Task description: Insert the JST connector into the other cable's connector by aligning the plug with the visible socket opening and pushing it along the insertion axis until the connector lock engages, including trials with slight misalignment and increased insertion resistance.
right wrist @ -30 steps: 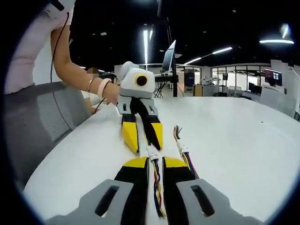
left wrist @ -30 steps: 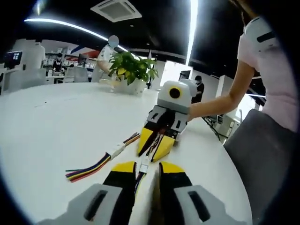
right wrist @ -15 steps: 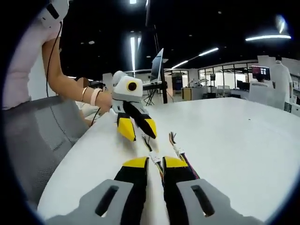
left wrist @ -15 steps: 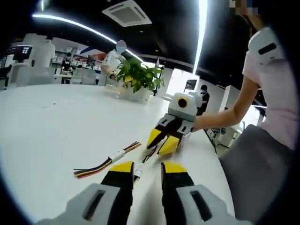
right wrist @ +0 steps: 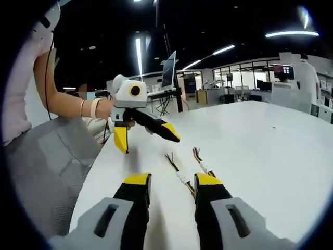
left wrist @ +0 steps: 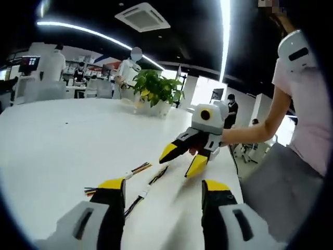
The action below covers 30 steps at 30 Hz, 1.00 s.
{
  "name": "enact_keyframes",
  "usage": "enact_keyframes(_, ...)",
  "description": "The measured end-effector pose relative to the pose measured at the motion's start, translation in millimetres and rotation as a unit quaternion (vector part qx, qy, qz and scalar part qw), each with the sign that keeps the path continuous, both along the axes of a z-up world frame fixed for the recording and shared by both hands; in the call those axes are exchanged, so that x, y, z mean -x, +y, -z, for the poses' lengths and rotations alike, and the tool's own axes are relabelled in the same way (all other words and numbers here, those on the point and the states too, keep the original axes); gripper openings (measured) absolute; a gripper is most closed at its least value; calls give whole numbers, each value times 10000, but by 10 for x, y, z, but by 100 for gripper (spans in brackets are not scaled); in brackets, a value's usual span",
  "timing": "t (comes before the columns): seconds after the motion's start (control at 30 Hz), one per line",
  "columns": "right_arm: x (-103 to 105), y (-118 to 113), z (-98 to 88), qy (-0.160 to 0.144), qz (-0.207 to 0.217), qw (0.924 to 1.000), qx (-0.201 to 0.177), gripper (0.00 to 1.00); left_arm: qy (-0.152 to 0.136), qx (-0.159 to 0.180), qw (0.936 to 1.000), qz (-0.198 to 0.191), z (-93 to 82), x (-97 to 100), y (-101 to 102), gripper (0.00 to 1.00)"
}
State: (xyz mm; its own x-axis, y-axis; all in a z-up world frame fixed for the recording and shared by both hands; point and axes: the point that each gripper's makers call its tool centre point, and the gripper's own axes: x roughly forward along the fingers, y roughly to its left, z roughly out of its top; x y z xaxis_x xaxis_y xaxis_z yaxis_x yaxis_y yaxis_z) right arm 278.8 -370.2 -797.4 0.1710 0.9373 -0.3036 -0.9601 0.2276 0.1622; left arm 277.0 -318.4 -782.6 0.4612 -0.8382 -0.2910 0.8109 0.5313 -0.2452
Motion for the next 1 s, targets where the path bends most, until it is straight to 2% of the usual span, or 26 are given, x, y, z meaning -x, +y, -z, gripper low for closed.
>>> enact_keyframes(0.07, 11, -7, -34, 274, 161, 9994, -121, 38, 105, -37, 9998, -187, 9, -14, 34, 64)
enact_keyframes(0.1, 5, -20, -41, 334, 235, 9991, -106, 40, 265, -84, 9989, -364, 45, -25, 73, 65)
enact_keyframes(0.27, -21, -92, -41, 226, 622, 9974, 270, 51, 394, -313, 9963, -697, 71, -7, 182, 74)
enact_keyframes(0.3, -23, -130, -17, 282, 774, 9957, 432, 53, 394, -375, 9959, -724, 66, 13, 196, 76)
enact_keyframes(0.43, 14, -190, 17, 270, 961, 9928, 658, 60, 400, -539, 9949, -752, 30, 85, 237, 78)
enact_keyframes(0.5, 50, -243, 60, 379, 1098, 9897, 837, 64, 538, -543, 9940, -787, 24, 127, 258, 78)
enact_keyframes(0.53, 65, -287, 93, 378, 1197, 9869, 1017, 67, 817, -415, 9923, -832, 23, 182, 258, 79)
enact_keyframes(0.57, 72, -311, 104, 358, 1273, 9850, 1106, 69, 778, -391, 9923, -878, 4, 176, 273, 79)
enact_keyframes(0.67, 155, -350, 136, 376, 1370, 9808, 1337, 71, 725, -538, 9909, -998, -31, 211, 327, 79)
enact_keyframes(0.73, 241, -344, 145, 449, 1292, 9804, 1416, 71, 793, -623, 9895, -1034, -35, 251, 335, 79)
enact_keyframes(0.87, 301, -350, 133, 441, 1354, 9777, 1543, 71, 732, -845, 9881, -1053, -50, 340, 345, 79)
enact_keyframes(0.9, 296, -362, 143, 394, 1400, 9765, 1592, 72, 866, -902, 9862, -1081, -21, 372, 357, 79)
enact_keyframes(1.0, 312, -397, 200, 421, 1440, 9732, 1745, 72, 1038, -1048, 9829, -1098, 33, 436, 374, 78)
